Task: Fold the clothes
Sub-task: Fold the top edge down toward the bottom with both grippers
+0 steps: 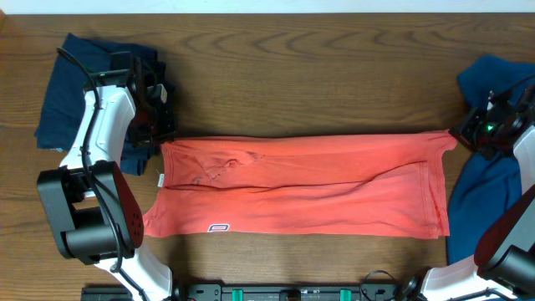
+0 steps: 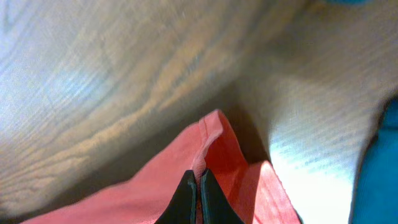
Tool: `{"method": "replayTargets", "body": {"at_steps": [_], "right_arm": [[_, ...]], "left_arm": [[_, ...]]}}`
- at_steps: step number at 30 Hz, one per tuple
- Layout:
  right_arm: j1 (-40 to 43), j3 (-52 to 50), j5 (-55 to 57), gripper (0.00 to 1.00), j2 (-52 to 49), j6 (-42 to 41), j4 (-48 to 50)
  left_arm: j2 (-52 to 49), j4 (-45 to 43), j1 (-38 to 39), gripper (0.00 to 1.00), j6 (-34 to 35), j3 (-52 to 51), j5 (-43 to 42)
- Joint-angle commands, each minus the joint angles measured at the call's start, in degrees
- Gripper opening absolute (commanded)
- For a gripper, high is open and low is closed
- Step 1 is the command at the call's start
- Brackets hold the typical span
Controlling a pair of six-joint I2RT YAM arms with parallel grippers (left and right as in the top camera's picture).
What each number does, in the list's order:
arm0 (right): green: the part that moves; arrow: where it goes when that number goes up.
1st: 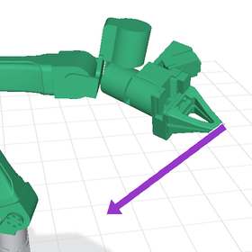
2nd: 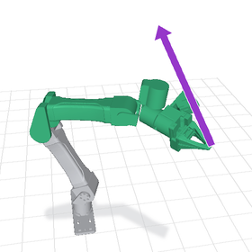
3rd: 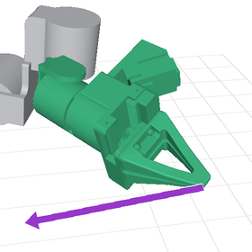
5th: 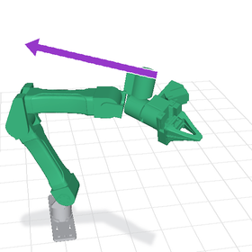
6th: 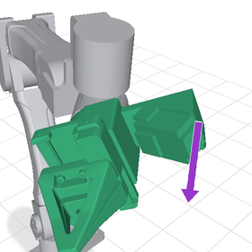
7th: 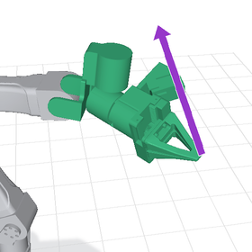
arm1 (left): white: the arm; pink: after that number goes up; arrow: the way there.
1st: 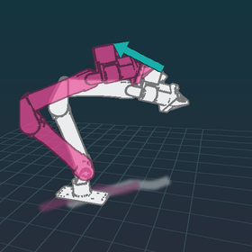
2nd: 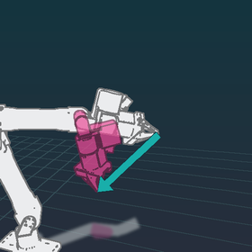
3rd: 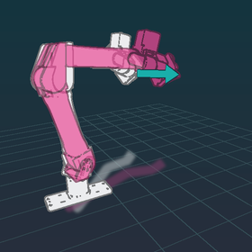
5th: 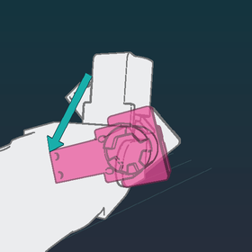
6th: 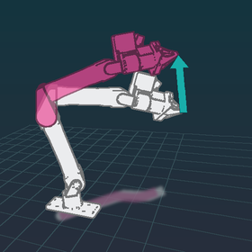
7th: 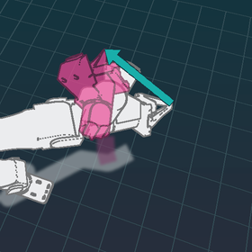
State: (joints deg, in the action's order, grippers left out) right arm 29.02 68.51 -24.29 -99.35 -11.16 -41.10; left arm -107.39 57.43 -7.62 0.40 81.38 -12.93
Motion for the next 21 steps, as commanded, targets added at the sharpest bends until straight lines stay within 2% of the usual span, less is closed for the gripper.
{"method": "replayTargets", "body": {"at_steps": [1,7,15,21], "right_arm": [[0.7,0.1,2.2,0.01,0.6,-0.6,-2.1],[1.0,0.1,11.1,0.01,0.6,-2.1,-7.3],[1.1,0.1,13.0,0.01,0.6,-2.1,-12.3],[1.1,0.1,18.8,0.01,0.6,-2.1,-17.4]], "left_arm": [[0.7,1.3,-0.3,0.06,1.0,-1.5,2.6],[0.7,2.6,-0.3,0.06,1.7,-3.6,5.1],[0.7,4.9,-0.3,0.06,1.7,-4.7,5.2],[0.7,8.6,-0.3,0.06,2.5,-4.7,9.8]]}}
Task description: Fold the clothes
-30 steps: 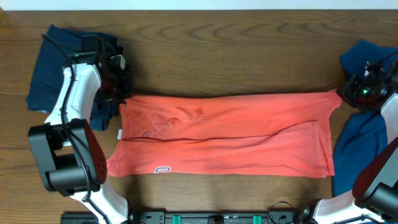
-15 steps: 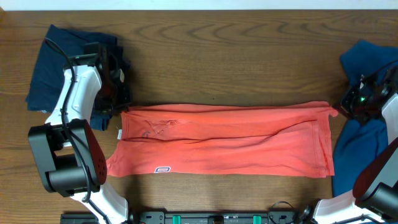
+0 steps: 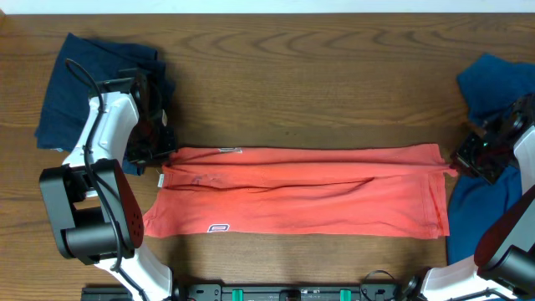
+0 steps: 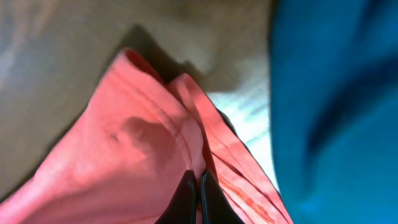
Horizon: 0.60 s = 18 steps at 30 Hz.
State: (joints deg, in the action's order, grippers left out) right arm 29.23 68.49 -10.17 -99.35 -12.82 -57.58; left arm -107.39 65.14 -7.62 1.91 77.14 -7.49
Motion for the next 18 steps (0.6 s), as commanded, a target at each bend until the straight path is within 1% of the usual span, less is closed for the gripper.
{"method": "replayTargets", "body": {"at_steps": [1,3,4,5,6,8,10,11,13,14,18], "right_arm": [[0.9,0.1,5.5,0.01,0.6,-0.4,-1.7],[0.9,0.1,7.0,0.01,0.6,-0.4,-3.1],[0.9,0.1,7.8,0.03,0.6,-0.4,-3.6],[0.9,0.1,8.3,0.09,0.6,-0.4,-4.1],[0.9,0.1,8.7,0.2,0.6,-0.4,-4.7],[1.0,0.1,10.4,0.49,0.6,-0.4,-5.1],[1.6,0.1,11.7,0.62,0.6,-0.4,-4.8],[2.1,0.1,11.6,0.64,0.6,-0.4,-4.6],[3.3,0.1,9.3,0.65,0.6,-0.4,-4.0],[4.1,0.1,6.6,0.66,0.6,0.1,-3.3],[5.6,0.1,-8.9,0.67,0.6,9.3,-0.5]], "left_arm": [[0.7,1.2,-0.3,0.06,1.4,-0.4,4.3],[0.7,1.3,-0.3,0.06,2.1,-0.4,4.3],[0.7,1.2,-0.3,0.06,2.6,-0.4,4.3],[0.7,1.2,-0.3,0.06,2.7,-0.4,4.3],[0.7,1.3,-0.3,0.06,2.7,-0.4,4.3],[0.7,1.4,-0.3,0.11,2.8,-0.4,4.3],[0.7,1.7,-0.3,0.17,2.8,-0.4,4.3],[0.7,1.7,-0.3,0.23,2.8,-0.4,4.3],[0.7,1.7,-0.3,0.4,2.8,-0.4,4.2],[0.7,1.7,-0.3,0.44,2.7,-0.4,3.8],[0.7,1.7,-0.3,0.47,2.6,-0.4,0.1]]}}
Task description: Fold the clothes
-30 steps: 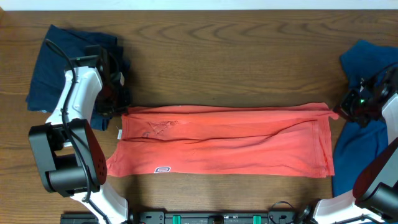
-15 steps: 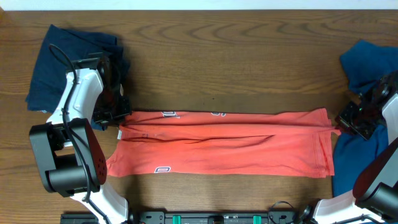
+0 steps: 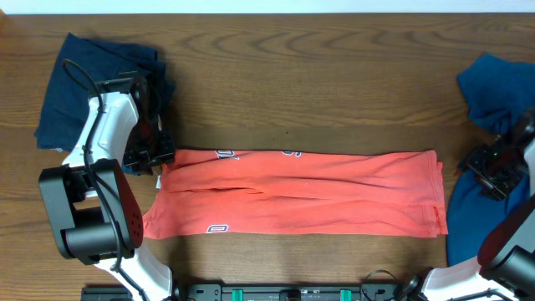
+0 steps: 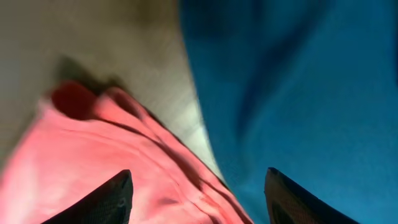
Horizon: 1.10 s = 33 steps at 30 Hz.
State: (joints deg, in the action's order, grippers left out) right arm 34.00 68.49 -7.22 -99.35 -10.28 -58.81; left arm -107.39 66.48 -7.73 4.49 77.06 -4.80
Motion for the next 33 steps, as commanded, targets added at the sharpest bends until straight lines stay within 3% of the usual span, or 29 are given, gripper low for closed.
{"method": "replayTargets", "body": {"at_steps": [1,6,11,21,27,33], "right_arm": [[0.8,0.1,-14.2,0.67,0.6,8.1,0.7],[-1.6,-1.0,-14.5,0.67,0.4,11.5,1.5],[-3.3,-4.7,-5.2,0.68,-0.3,8.8,2.7],[-3.6,-12.3,-5.4,0.65,-0.4,4.6,6.6],[-3.7,-20.4,-6.7,0.65,-0.4,4.4,17.5],[-3.8,-27.1,-10.2,0.46,-0.4,7.3,22.3]], "left_arm": [[0.7,0.3,-0.2,0.47,-0.3,-0.3,-4.0],[1.8,0.1,-0.2,0.46,-5.5,-0.2,-14.4],[5.7,0.1,0.0,0.46,-9.1,-0.2,-20.6],[8.9,-0.3,4.6,0.46,-9.7,-0.3,-20.7],[8.9,-1.4,8.8,0.46,-9.6,-0.3,-18.7],[8.9,-1.2,11.0,0.46,-9.0,-1.9,-15.1]]}}
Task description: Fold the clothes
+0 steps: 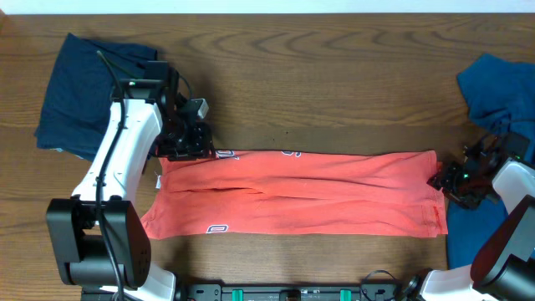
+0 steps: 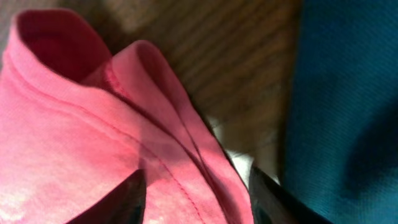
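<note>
A red garment [image 1: 301,192] lies on the table as a long band folded lengthwise, with a small white logo near its front left corner. My left gripper [image 1: 191,140] sits at the garment's far edge near the left end; the overhead view does not show how its jaws stand. My right gripper [image 1: 441,178] is at the garment's right end. In the right wrist view it [image 2: 199,199] is open, its dark fingers [image 2: 127,199] on either side of the layered red hem [image 2: 93,124].
A teal-blue cloth [image 1: 493,79] lies bunched at the right table edge, close beside the right gripper [image 2: 348,93]. A pile of dark blue clothes [image 1: 75,84] sits at the far left. The wooden table [image 1: 318,75] stretches behind the garment.
My right gripper has moved left from over the blue cloth to the garment's right end, still open. My left gripper has shifted right along the far edge. The garment lies unchanged.
Both grippers first held the spread garment's far corners, the right one shut on the hem. Then the far edge lay nearer the front. Then it lay folded over into a narrow band, with the right gripper open over the blue cloth. Now it straddles the right end.
</note>
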Tool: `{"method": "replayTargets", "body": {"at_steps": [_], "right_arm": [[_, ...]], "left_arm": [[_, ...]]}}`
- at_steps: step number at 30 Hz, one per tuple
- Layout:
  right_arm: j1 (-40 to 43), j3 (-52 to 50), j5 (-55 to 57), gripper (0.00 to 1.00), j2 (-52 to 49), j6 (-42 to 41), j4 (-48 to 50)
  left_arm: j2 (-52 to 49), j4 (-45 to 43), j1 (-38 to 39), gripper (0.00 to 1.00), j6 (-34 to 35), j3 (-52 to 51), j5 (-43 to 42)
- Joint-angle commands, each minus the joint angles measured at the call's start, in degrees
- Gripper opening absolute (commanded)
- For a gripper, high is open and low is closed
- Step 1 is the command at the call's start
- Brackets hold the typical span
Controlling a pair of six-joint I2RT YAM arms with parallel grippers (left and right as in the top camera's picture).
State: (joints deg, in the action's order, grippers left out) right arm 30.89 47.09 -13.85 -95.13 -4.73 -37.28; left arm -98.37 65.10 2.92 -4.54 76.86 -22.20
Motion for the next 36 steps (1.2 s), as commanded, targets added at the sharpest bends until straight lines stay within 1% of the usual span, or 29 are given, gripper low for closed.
{"method": "replayTargets", "body": {"at_steps": [1,2,4,5,9,10,13,15,19,24,27,31,33,36], "right_arm": [[-0.8,-6.1,-3.7,0.43,-4.6,2.2,0.7],[-0.9,-6.4,-3.5,0.4,-4.6,2.2,0.6],[-0.9,-6.6,-4.7,0.32,-4.6,2.2,0.4],[-0.9,-6.5,-5.5,0.27,-4.6,2.3,0.5],[-0.9,-6.0,-7.8,0.03,-4.6,1.7,1.2],[-0.9,-5.7,-7.8,0.01,-4.6,1.2,1.2],[-0.8,-4.5,-7.8,0.01,-3.9,-1.2,0.6],[-0.8,-3.8,-7.2,0.01,-2.7,-3.1,0.3],[-0.8,-1.2,-6.6,0.01,1.4,-6.1,-0.4],[-0.8,4.7,2.1,0.01,8.7,-10.5,-7.7],[-1.1,8.9,7.3,0.01,13.3,-12.5,-13.3],[-3.2,11.1,12.1,0.01,18.0,-12.6,-16.9],[-5.0,11.1,14.1,0.01,19.0,-13.1,-17.9],[-7.8,11.1,13.8,0.01,19.0,-13.3,-18.7]], "left_arm": [[-0.1,0.0,0.3,0.46,0.7,-2.4,2.7],[-0.1,-0.4,0.3,0.46,2.2,-3.4,4.0],[-0.1,-1.6,0.3,0.46,5.4,-5.6,7.6],[-0.1,-2.5,0.3,0.46,7.0,-7.0,9.4],[-0.1,-6.8,0.3,0.46,12.3,-13.0,14.4],[-0.1,-8.0,0.3,0.46,13.4,-14.3,15.3],[-0.1,-13.0,0.3,0.46,18.1,-18.4,19.4],[-0.1,-15.9,0.2,0.46,19.8,-20.4,20.9],[-0.1,-17.8,0.2,0.46,19.9,-21.1,20.8],[-0.1,-17.8,0.2,0.46,19.8,-21.1,20.7],[-0.1,-17.2,0.2,0.46,19.8,-20.6,18.0],[0.0,-16.8,0.2,0.46,19.9,-19.0,12.1],[0.4,-16.5,0.2,0.46,19.9,-18.4,11.6],[1.5,-16.1,0.2,0.46,19.9,-18.4,11.7]]}}
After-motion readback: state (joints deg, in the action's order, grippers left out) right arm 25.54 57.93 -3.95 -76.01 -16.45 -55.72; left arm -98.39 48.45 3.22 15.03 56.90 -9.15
